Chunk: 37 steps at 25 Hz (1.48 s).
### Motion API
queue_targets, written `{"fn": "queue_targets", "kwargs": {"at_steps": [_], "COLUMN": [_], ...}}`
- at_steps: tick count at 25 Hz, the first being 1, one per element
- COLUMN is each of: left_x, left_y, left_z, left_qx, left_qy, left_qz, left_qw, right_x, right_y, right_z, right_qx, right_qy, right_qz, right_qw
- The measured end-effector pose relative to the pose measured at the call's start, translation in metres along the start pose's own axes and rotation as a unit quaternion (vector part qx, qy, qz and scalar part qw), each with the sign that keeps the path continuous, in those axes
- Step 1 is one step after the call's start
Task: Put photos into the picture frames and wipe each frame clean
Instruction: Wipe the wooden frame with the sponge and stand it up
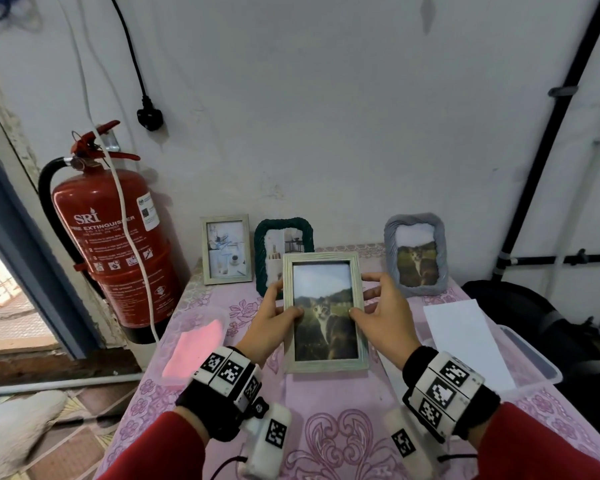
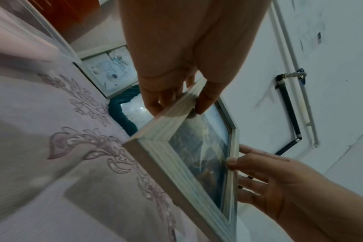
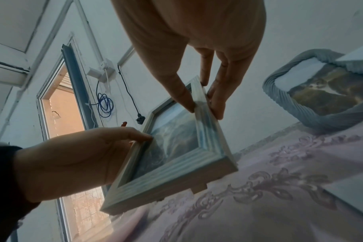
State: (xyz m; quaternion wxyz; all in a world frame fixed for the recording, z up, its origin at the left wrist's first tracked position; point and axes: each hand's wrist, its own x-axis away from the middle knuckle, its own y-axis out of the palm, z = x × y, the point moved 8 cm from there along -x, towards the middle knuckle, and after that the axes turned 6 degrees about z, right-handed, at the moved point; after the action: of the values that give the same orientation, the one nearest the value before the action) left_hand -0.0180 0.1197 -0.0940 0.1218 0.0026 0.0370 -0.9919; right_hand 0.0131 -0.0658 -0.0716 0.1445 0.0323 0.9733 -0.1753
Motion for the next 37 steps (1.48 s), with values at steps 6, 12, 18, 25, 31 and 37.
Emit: {"fn": "queue_targets", "kwargs": {"at_steps": [6, 12, 18, 25, 31, 37], "left_x": [-0.030, -0.085, -0.150, -0.232, -0.283, -0.296], "left_y": [0.025, 0.053, 0.082, 0.100, 0.112, 0.114], "left_z": [0.023, 0.030, 0.040, 0.038, 0.015, -0.009], "left_qx": [0.030, 0.054, 0.095, 0.048, 0.005, 0.001], "left_qy": [0.026, 0.032, 0.064, 0.080, 0.027, -0.004], "left_qz": [-0.037, -0.035, -0.029, 0.060, 0.093, 0.106], "left_qw": [0.999, 0.997, 0.993, 0.994, 0.995, 0.994], "right_x": [-0.038, -0.123, -0.216, -0.304, -0.340, -0.352], "right_y": [-0.013, -0.030, -0.028, -0.004, 0.020, 0.034], "right_z": [-0.016, -0.039, -0.056, -0.038, -0.016, 0.009], "right_qx": [0.034, 0.148, 0.256, 0.340, 0.381, 0.394], "right_qy": [-0.019, -0.065, -0.144, -0.162, -0.146, -0.115], "right_qz": [-0.036, -0.063, -0.079, -0.098, -0.130, -0.174], "right_qw": [0.999, 0.985, 0.953, 0.921, 0.904, 0.895]}}
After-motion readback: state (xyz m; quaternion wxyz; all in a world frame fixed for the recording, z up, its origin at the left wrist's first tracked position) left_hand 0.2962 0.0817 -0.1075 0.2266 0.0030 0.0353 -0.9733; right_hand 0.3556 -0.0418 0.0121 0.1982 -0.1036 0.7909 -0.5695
